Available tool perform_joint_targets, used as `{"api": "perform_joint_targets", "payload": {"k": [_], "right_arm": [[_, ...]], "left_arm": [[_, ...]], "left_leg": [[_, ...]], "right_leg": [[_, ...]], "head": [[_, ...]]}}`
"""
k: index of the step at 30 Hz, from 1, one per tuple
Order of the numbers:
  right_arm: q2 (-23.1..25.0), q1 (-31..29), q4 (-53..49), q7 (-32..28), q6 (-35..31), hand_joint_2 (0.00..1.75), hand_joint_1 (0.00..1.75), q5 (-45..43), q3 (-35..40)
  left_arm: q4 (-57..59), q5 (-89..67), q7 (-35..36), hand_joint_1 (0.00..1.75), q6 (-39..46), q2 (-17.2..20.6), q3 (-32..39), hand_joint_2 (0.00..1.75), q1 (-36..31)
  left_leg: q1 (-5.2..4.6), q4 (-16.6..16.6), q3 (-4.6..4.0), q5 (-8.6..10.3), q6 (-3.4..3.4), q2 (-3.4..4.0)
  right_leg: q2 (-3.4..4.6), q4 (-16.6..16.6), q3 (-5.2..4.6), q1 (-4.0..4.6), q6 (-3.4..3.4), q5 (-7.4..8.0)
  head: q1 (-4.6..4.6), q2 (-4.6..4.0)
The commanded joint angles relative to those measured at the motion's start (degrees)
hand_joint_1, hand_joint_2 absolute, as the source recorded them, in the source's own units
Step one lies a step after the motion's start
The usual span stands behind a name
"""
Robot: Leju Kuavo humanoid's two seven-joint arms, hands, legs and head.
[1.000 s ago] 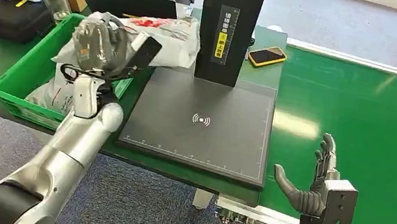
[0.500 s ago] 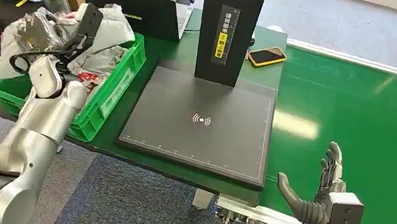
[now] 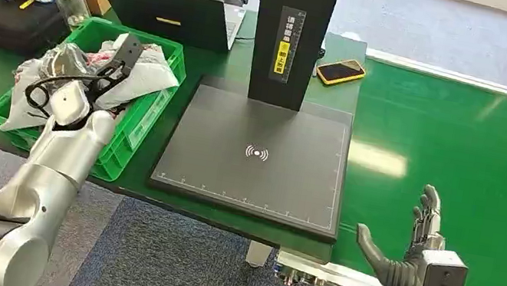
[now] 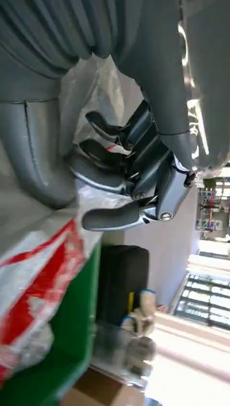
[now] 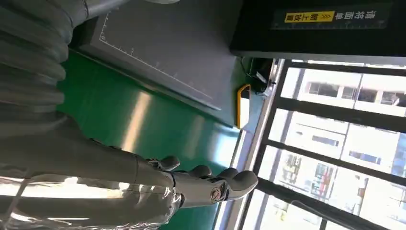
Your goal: Moved the parcel from conveyor to table for the left to box.
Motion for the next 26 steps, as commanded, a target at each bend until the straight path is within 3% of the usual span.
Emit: {"api": "perform_joint_targets", "payload": {"k": [1,4,5,6,8,10,13,14,15,17,18,21,22,23,25,26], "right_arm": [[2.2,0.0,-0.5,1.0,0.9,1.75,0.00,0.7,-0.9],[1.7,-1.0,0.6,1.2,1.0,1.75,0.00,0.6,-0.3],[1.3,-1.3,0.9,1.3,0.9,1.75,0.00,0.5,0.0],[1.3,-1.3,0.9,1.3,0.9,1.75,0.00,0.5,0.0],[0.5,-1.5,1.4,1.5,0.9,1.75,0.00,-0.1,0.4],[0.2,-1.7,1.8,1.6,1.0,1.75,0.00,-0.5,0.4],[-0.3,-1.8,2.2,1.2,0.9,1.75,0.00,-1.2,0.4],[-0.5,-1.8,2.2,0.9,0.7,1.75,0.00,-1.7,0.4],[-0.5,-1.8,2.2,0.9,0.7,1.75,0.00,-1.7,0.4],[-1.2,-1.7,2.6,-0.2,1.8,1.75,0.00,-3.0,0.3],[-1.2,-1.8,3.0,-0.4,1.8,1.75,0.00,-3.2,0.2],[-1.3,-2.9,5.9,-2.0,3.0,1.75,0.00,-3.4,1.4],[-1.3,-3.4,6.9,-2.4,2.9,1.75,0.00,-3.4,1.9],[-1.4,-4.0,7.9,-2.9,3.0,1.75,0.00,-3.4,2.7],[-1.5,-4.7,9.1,-3.5,3.1,1.75,0.00,-3.7,3.5],[-1.7,-5.1,9.4,-3.9,4.1,1.75,0.00,-4.0,4.1]], "left_arm": [[-0.1,1.1,-5.2,0.00,19.4,0.0,2.2,0.00,-1.6],[-12.1,1.3,-8.8,0.00,19.6,-0.4,4.5,0.00,2.6],[-19.8,3.6,-14.8,0.00,19.6,-1.9,7.9,0.00,4.9],[-19.8,3.6,-14.8,0.00,19.6,-1.9,7.9,0.00,4.9],[-31.1,6.8,-27.7,0.00,19.6,-5.4,15.0,0.00,8.6],[-32.6,7.4,-31.0,0.00,19.6,-7.0,17.2,0.00,9.3],[-32.0,13.3,-43.2,0.00,19.6,-11.2,23.4,0.00,8.9],[-26.0,22.1,-51.0,0.00,19.6,-12.2,23.4,0.00,7.5],[-26.0,22.1,-51.0,0.00,19.6,-12.2,23.4,0.00,7.5],[-21.9,43.4,-53.1,0.00,3.6,-10.8,10.6,0.00,9.2],[-22.2,46.5,-52.5,0.00,4.9,-10.1,6.7,0.00,10.3],[-17.5,62.2,-51.6,0.00,-18.8,-9.2,-0.3,0.00,11.3],[-14.5,65.1,-52.3,0.00,-21.8,-9.4,-1.7,1.75,10.8],[-11.1,70.6,-51.9,0.00,-31.2,-9.9,-2.3,1.75,10.3],[-8.1,73.4,-52.6,0.00,-33.9,-10.5,-3.7,1.75,9.9],[-6.5,76.2,-51.2,0.00,-40.4,-11.0,-3.8,1.75,9.6]], "left_leg": [[0.02,0.0,0.11,-0.03,-0.02,0.03],[0.02,0.0,0.04,-0.02,0.00,0.07],[0.02,0.0,0.11,-0.03,0.00,0.09],[0.02,0.0,0.06,-0.02,0.00,0.10],[0.02,0.0,0.04,-0.02,0.00,0.05],[0.02,0.0,0.01,-0.02,0.01,0.05],[0.00,-0.1,0.14,-0.04,0.02,0.04],[0.01,0.0,0.08,-0.01,0.01,0.05],[-0.01,-0.1,0.19,0.00,0.02,-0.04],[-0.02,-0.1,0.19,0.00,-0.01,0.04],[-0.03,-0.1,0.14,0.03,0.00,-0.12],[-0.05,-0.3,0.33,0.06,0.01,-0.16],[-0.01,-0.1,0.24,0.03,0.00,-0.19],[-0.03,-0.2,0.36,0.06,0.01,-0.13],[-0.02,-0.2,0.29,0.00,0.03,-0.03],[-0.03,-0.2,0.34,0.00,0.03,-0.02]], "right_leg": [[0.04,0.0,0.10,0.02,-0.06,-0.02],[0.07,0.0,0.04,0.03,-0.04,0.00],[0.10,0.0,0.12,0.03,-0.06,0.00],[0.11,0.0,0.06,0.02,-0.04,0.02],[0.05,0.0,0.06,0.02,-0.04,0.00],[0.03,-0.1,0.05,0.02,-0.03,0.00],[0.01,-0.1,0.18,0.01,-0.03,-0.02],[0.02,-0.1,0.12,0.01,-0.03,0.00],[-0.06,-0.1,0.27,-0.01,-0.03,-0.01],[0.01,-0.1,0.21,-0.01,-0.04,0.02],[-0.14,-0.1,0.24,-0.03,-0.03,-0.01],[-0.17,-0.3,0.40,-0.04,-0.05,0.02],[-0.21,-0.2,0.35,0.00,-0.03,-0.01],[-0.15,-0.3,0.44,-0.02,-0.04,0.04],[-0.05,-0.2,0.38,-0.01,-0.01,0.03],[-0.04,-0.3,0.43,-0.03,0.00,0.03]], "head": [[-0.02,0.00],[0.02,-0.02],[0.00,0.00],[0.00,0.00],[0.00,0.00],[0.02,0.00],[0.02,-0.02],[0.00,-0.02],[0.00,0.00],[0.00,-0.02],[0.02,0.00],[0.00,-0.02],[0.00,-0.02],[-0.02,-0.02],[-0.02,-0.02],[0.02,0.00]]}}
